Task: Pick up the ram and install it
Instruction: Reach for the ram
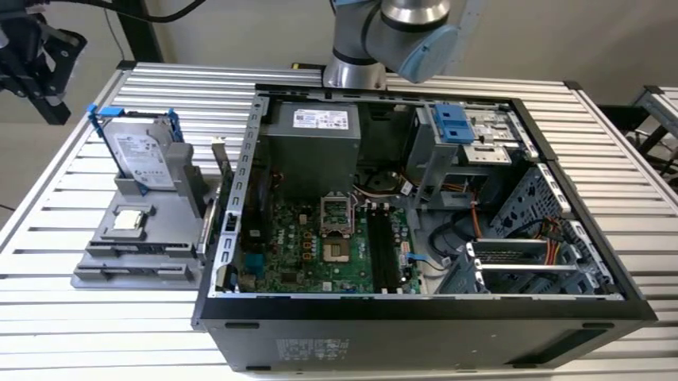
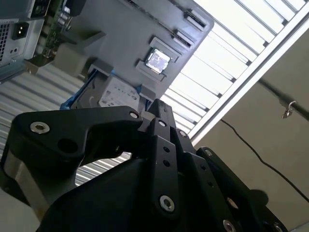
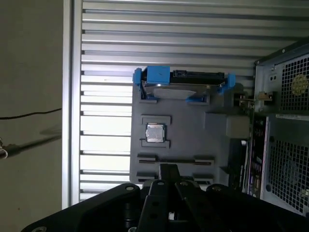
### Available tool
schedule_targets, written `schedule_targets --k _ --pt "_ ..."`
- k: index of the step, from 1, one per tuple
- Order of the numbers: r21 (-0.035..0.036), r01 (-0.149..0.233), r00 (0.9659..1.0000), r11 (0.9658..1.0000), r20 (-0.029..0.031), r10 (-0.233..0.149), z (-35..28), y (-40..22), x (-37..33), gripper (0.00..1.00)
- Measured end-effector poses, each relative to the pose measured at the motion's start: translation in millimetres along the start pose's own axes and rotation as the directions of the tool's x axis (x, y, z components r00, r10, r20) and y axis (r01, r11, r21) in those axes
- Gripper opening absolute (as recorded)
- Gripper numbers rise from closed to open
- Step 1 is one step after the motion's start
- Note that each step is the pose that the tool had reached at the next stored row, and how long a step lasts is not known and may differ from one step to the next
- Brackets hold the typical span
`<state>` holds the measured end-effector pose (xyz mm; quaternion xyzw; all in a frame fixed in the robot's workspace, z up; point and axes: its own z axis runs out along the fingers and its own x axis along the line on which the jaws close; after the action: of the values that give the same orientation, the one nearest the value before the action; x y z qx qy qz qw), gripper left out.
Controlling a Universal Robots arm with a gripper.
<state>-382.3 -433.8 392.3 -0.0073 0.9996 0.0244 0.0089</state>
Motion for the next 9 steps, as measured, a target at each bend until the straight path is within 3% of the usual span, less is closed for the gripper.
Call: schedule_targets --k 9 --pt "-0.0009 0.000 1.0000 1.0000 -0.0016 0.000 -0.9 -23.2 -0.2 0.00"
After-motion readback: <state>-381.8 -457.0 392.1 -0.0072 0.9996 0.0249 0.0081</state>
